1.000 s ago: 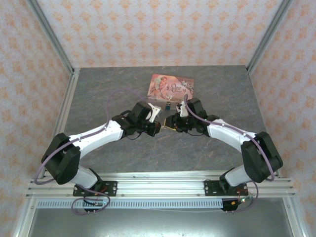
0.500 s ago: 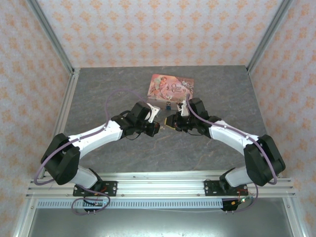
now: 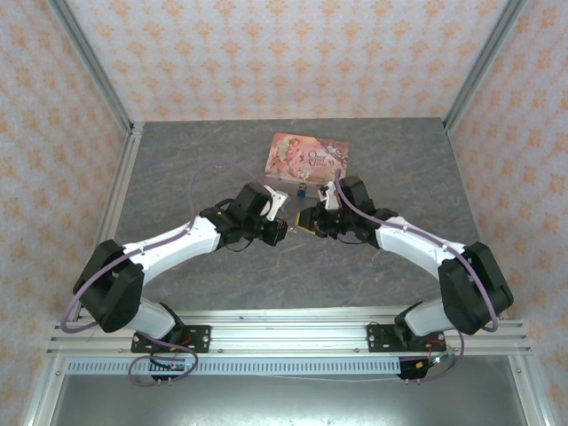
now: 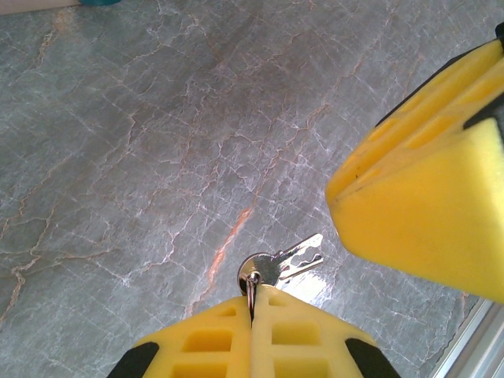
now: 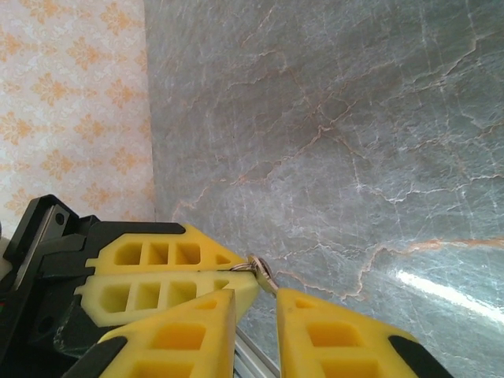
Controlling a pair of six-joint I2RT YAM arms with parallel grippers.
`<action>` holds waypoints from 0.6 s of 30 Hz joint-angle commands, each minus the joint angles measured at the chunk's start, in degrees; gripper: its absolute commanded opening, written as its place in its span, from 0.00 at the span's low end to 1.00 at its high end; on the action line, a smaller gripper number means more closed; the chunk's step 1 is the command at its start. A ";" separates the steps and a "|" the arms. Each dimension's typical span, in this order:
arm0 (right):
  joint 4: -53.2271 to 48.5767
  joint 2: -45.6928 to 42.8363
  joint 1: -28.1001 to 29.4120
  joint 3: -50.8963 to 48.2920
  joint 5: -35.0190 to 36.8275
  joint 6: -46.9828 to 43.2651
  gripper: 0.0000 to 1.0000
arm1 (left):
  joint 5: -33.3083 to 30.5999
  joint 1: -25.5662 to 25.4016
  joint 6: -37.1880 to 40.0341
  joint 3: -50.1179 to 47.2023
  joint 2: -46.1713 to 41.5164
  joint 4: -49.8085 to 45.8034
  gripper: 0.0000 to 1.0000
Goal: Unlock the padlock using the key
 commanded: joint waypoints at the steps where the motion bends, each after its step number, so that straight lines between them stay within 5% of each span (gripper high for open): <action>1: -0.80 0.46 0.61 0.88 -1.80 -0.51 0.21 | 1.02 0.34 0.67 0.24 -1.68 -0.72 0.00; 18: -1.09 1.47 0.98 1.11 -1.24 -0.42 0.27 | 1.74 0.31 0.49 0.21 -1.85 -0.20 0.00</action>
